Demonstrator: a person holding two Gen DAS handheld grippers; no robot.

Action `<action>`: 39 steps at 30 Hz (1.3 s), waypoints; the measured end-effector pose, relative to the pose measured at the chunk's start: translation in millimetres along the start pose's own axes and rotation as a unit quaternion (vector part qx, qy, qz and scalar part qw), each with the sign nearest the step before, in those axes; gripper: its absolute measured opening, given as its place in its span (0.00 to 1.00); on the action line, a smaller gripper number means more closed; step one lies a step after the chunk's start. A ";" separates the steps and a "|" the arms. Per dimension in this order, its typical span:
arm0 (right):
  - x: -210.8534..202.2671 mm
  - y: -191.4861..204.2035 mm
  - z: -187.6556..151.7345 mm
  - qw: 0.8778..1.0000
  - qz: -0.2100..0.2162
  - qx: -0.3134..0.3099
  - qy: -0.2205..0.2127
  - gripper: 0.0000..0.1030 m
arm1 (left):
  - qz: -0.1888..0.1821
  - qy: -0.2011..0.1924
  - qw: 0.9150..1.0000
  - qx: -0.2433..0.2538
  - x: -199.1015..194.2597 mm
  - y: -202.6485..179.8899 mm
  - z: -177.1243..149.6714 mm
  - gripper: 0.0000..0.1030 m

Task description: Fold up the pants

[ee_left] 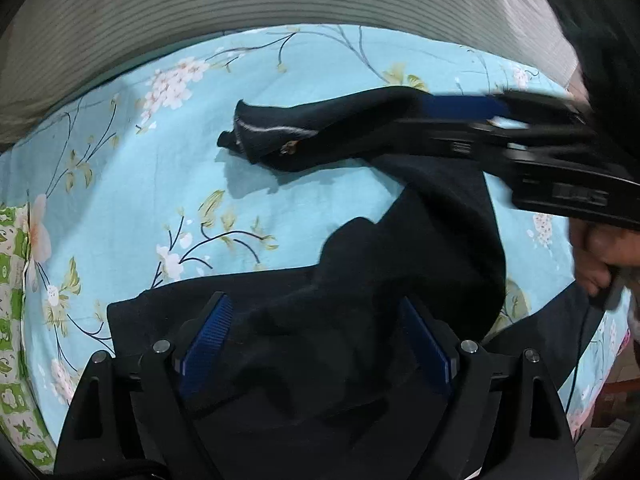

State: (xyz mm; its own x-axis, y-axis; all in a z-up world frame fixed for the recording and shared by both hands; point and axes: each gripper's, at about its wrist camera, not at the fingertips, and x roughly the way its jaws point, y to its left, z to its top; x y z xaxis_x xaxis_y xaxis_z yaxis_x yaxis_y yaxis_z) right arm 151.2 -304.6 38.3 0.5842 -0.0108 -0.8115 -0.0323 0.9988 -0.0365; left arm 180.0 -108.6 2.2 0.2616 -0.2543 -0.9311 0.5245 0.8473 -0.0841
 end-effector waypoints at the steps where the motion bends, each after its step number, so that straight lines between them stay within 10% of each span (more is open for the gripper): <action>1: 8.0 5.6 4.2 1.000 -0.005 -0.017 0.003 0.54 | -0.002 0.001 1.000 0.001 0.8 2.1 -0.2 0.83; 10: 77.2 12.6 35.8 0.995 -0.033 -0.082 0.050 0.54 | -0.014 0.005 1.000 0.009 6.7 1.1 5.4 0.83; 26: 42.1 -26.8 59.9 1.000 -0.008 -0.011 -0.019 0.58 | -0.043 0.014 0.998 0.035 26.8 -14.2 31.3 0.85; 29: 23.8 -36.6 60.8 0.998 0.001 -0.003 -0.056 0.78 | -0.047 0.021 0.998 0.042 32.4 -16.0 36.0 0.85; 37: 83.4 -48.5 82.3 1.000 0.024 0.002 0.019 0.80 | -0.046 0.051 0.997 0.039 48.3 -22.4 39.9 0.85; 38: 88.6 -46.6 81.7 0.999 0.027 -0.001 0.022 0.75 | -0.047 0.056 0.997 0.039 52.0 -23.5 39.7 0.84; 39: 93.0 -44.6 79.3 0.999 0.037 -0.002 0.024 0.44 | -0.044 0.059 0.996 0.039 55.4 -24.5 38.5 0.84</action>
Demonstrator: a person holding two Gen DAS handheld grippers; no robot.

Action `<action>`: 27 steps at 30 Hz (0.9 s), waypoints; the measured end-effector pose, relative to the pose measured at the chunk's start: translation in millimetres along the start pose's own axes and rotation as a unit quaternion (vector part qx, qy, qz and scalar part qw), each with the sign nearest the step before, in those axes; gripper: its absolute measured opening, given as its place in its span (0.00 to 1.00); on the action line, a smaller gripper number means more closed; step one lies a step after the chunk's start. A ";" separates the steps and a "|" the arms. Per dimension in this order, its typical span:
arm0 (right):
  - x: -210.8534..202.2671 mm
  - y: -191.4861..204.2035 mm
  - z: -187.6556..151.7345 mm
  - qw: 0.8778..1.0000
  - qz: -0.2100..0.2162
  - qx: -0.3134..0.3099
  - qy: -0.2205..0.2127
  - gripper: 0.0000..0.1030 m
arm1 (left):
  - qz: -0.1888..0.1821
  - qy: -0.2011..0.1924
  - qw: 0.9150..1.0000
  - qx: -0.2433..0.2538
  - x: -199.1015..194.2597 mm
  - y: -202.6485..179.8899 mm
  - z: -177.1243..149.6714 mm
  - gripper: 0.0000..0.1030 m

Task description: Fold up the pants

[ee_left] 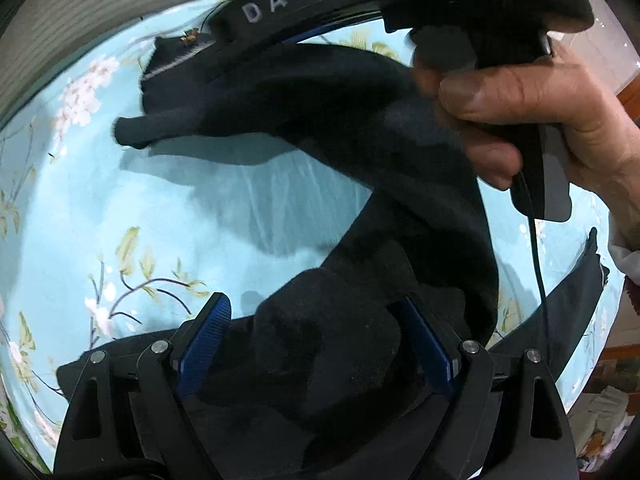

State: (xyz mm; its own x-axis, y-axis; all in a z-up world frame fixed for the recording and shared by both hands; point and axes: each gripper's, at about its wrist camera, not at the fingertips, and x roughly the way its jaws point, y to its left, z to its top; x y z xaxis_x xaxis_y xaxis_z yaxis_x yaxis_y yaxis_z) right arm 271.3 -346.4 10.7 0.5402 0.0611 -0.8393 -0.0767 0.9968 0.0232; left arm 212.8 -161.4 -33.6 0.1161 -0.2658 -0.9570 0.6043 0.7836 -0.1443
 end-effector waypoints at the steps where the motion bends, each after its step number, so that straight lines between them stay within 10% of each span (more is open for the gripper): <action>1: 2.0 0.2 -2.2 1.000 0.005 0.002 0.005 0.27 | 0.001 0.001 1.000 -0.001 2.1 -0.3 -0.5 0.78; 2: 2.0 -1.7 -4.8 1.000 -0.002 0.008 0.012 0.05 | -0.006 0.003 1.000 -0.001 4.5 -0.8 -0.9 0.66; 7: -70.4 -24.5 -39.0 0.996 0.031 0.060 -0.062 0.05 | 0.013 0.005 1.000 0.027 7.0 -11.7 -8.6 0.27; 11: -146.6 -49.0 -88.0 0.988 0.023 0.098 -0.117 0.05 | 0.010 -0.010 0.999 0.042 -5.5 -24.2 -11.9 0.18; 16: -239.3 -111.2 -187.6 0.964 -0.022 0.195 -0.179 0.05 | 0.025 -0.008 0.996 0.081 -11.2 -37.1 -11.5 0.20; 19: -270.5 -155.9 -250.8 0.946 -0.063 0.268 -0.171 0.09 | 0.028 0.009 0.995 0.090 -7.7 -44.5 -9.7 0.49; 22: -289.4 -185.1 -313.4 0.924 -0.141 0.334 -0.121 0.11 | 0.024 0.001 0.995 0.096 -14.6 -52.7 -1.1 0.53; 27: -316.5 -193.8 -343.2 0.909 -0.183 0.352 -0.127 0.51 | 0.021 -0.005 0.991 0.132 -13.8 -75.2 45.0 0.60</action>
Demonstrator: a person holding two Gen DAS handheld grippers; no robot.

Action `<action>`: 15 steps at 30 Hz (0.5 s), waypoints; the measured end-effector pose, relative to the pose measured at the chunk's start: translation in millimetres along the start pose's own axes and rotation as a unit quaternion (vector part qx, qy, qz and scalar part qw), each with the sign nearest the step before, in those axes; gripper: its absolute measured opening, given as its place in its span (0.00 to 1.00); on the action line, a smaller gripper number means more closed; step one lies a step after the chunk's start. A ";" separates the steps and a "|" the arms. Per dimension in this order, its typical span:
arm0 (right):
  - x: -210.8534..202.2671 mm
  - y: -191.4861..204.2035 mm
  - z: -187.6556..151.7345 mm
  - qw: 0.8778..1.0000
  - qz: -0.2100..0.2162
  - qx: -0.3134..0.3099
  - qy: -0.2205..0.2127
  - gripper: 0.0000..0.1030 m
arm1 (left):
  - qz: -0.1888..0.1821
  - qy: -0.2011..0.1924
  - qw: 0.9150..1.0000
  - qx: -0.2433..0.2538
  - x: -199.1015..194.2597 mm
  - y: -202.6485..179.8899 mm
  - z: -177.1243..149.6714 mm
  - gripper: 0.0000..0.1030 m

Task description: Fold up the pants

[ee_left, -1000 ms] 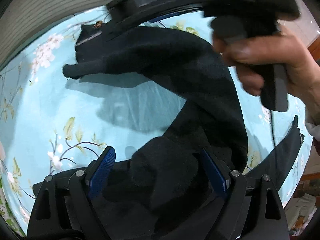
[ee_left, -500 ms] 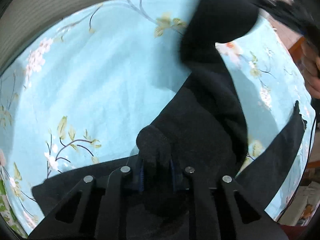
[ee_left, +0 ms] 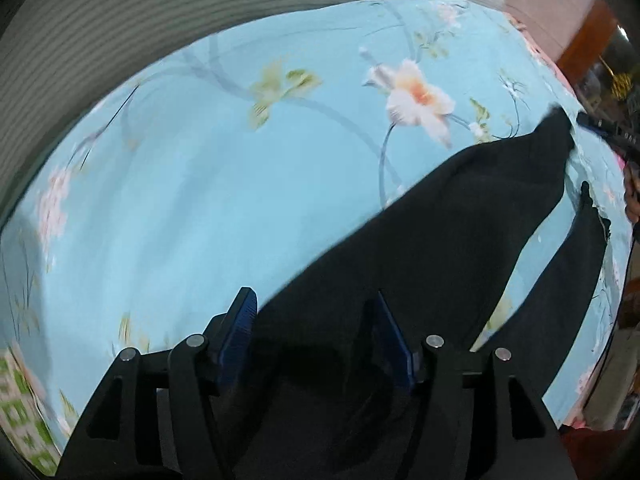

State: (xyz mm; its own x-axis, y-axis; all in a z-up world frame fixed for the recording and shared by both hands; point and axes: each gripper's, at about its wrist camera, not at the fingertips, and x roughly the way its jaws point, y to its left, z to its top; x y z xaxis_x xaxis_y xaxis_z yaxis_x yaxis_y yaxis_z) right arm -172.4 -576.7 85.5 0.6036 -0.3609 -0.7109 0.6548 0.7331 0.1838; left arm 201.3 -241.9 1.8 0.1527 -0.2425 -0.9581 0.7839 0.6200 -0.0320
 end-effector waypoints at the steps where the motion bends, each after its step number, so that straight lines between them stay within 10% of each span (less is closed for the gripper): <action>1: -1.9 1.7 1.8 1.000 0.005 -0.002 -0.007 0.51 | -0.001 0.001 1.000 0.009 3.8 -5.6 7.1 0.60; 11: 92.4 38.8 28.7 0.984 0.035 -0.096 0.148 0.53 | 0.005 0.052 0.993 0.105 73.0 -67.6 48.4 0.57; 15: 105.8 36.8 20.3 0.969 0.044 -0.143 0.195 0.53 | -0.020 0.053 0.991 0.121 73.7 -76.9 49.5 0.15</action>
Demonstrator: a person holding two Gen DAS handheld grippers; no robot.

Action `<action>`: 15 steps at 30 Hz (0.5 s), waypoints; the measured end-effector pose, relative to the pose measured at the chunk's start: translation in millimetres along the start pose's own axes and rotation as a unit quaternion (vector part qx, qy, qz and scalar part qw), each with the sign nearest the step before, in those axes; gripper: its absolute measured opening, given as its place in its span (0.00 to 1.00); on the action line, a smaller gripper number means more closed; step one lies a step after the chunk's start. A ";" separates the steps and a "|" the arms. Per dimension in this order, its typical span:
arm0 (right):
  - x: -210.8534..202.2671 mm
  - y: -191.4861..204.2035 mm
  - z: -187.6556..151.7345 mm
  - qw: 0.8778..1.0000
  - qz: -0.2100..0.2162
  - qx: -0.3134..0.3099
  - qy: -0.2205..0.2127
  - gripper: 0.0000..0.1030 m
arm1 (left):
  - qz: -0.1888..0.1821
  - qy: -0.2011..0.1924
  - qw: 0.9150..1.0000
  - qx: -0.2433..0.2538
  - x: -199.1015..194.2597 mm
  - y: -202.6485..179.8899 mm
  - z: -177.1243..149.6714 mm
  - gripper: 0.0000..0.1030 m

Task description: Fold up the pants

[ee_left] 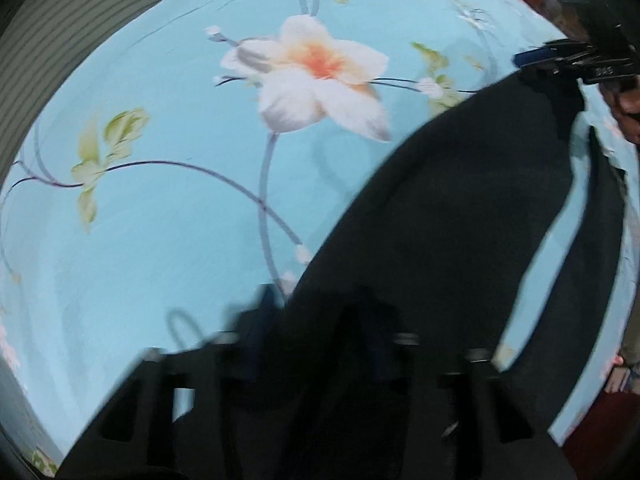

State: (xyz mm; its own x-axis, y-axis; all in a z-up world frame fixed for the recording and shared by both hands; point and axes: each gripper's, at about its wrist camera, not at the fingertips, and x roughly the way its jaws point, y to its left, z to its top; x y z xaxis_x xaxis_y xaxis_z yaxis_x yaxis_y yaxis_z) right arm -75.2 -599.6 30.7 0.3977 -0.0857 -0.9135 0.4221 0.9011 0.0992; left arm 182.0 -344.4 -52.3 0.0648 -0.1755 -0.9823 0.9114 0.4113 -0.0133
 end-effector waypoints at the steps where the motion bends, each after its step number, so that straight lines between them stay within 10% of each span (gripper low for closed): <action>1: -0.6 2.7 -1.3 1.000 0.002 -0.014 0.005 0.52 | -0.001 0.000 1.000 0.007 -2.3 -3.8 -0.5 0.08; 4: 0.2 11.3 -9.0 0.998 0.009 -0.057 0.034 0.11 | 0.023 -0.010 0.999 0.033 -11.6 -19.9 -4.0 0.03; 15: -70.4 52.3 -43.4 0.983 -0.069 -0.151 -0.072 0.06 | 0.005 -0.098 0.995 0.013 -111.9 -80.7 -74.8 0.03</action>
State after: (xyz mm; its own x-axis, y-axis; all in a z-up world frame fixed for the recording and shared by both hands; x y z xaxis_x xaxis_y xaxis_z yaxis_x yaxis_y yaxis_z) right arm -116.5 -528.0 83.1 0.4734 -0.2555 -0.8430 0.2269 0.9601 -0.1635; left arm 70.9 -291.0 44.8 0.1498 -0.3432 -0.9273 0.9202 0.3915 0.0037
